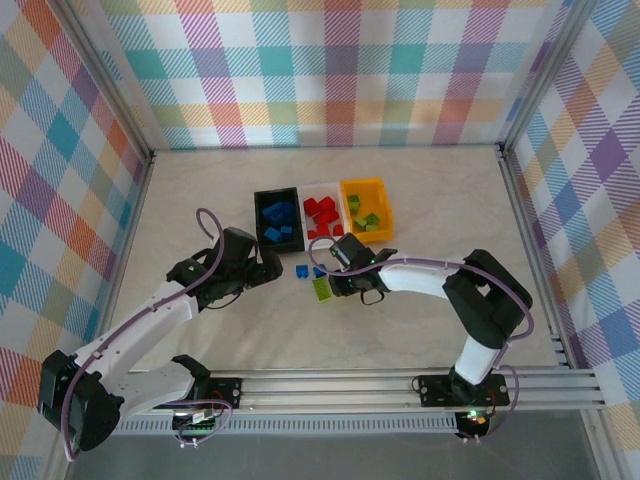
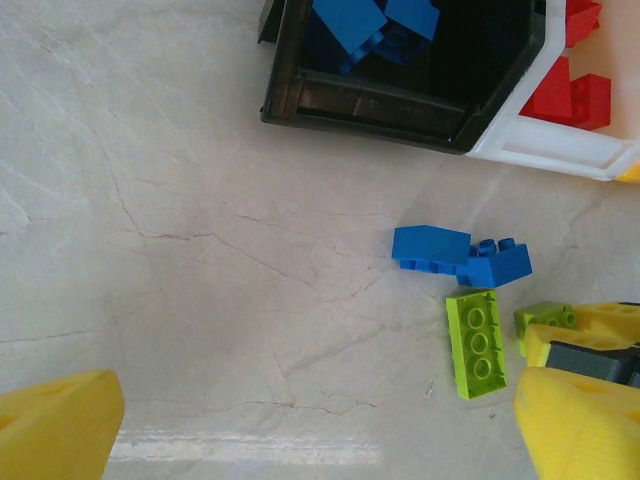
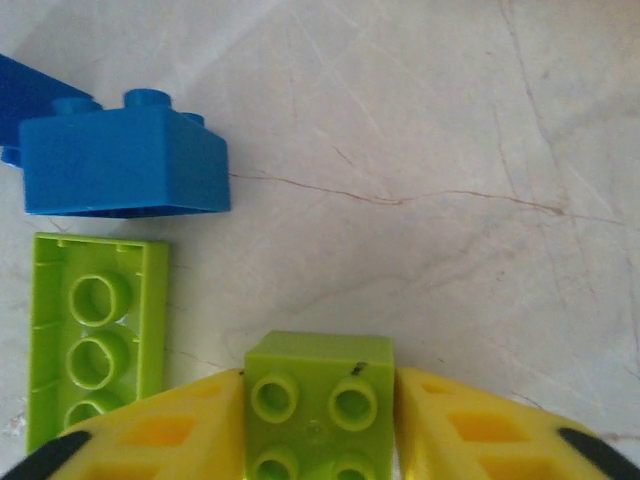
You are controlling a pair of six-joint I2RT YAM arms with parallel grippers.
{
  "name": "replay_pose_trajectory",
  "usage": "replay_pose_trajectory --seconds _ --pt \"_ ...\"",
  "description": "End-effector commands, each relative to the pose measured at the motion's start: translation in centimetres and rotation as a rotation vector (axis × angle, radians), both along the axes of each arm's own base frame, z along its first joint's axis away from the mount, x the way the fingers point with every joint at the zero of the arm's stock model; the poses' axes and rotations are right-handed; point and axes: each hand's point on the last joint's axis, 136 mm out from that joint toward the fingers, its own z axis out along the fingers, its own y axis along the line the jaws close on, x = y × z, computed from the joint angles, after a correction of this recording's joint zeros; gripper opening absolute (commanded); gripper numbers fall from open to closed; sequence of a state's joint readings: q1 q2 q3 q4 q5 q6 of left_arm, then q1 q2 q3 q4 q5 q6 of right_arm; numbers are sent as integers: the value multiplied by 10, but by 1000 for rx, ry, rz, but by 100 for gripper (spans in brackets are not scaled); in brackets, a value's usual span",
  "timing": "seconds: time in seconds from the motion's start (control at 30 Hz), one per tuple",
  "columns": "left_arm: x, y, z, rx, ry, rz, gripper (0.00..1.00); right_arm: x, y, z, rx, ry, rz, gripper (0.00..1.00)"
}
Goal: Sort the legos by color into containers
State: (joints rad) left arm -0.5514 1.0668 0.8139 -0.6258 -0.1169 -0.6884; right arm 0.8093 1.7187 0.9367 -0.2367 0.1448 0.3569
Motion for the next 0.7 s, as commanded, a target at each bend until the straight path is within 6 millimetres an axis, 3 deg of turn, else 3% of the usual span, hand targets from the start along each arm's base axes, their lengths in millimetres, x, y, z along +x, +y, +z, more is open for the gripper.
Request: replay_pose_trajectory --seconds 0.0,0.1,0.3,0.47,0.67 --pt "-1 5 -3 15 6 17 100 -6 -9 -5 -39 15 -3 52" --pt "-1 5 -4 14 10 16 100 -4 -7 -10 -40 19 0 55" --pt "-2 5 -6 17 16 17 100 0 -4 -4 -23 -6 -2 37" --pt "-2 4 -5 14 10 6 100 15 -8 39 0 -126 -5 29" --pt "-4 2 -11 3 20 -1 100 66 -39 114 101 -256 -102 29"
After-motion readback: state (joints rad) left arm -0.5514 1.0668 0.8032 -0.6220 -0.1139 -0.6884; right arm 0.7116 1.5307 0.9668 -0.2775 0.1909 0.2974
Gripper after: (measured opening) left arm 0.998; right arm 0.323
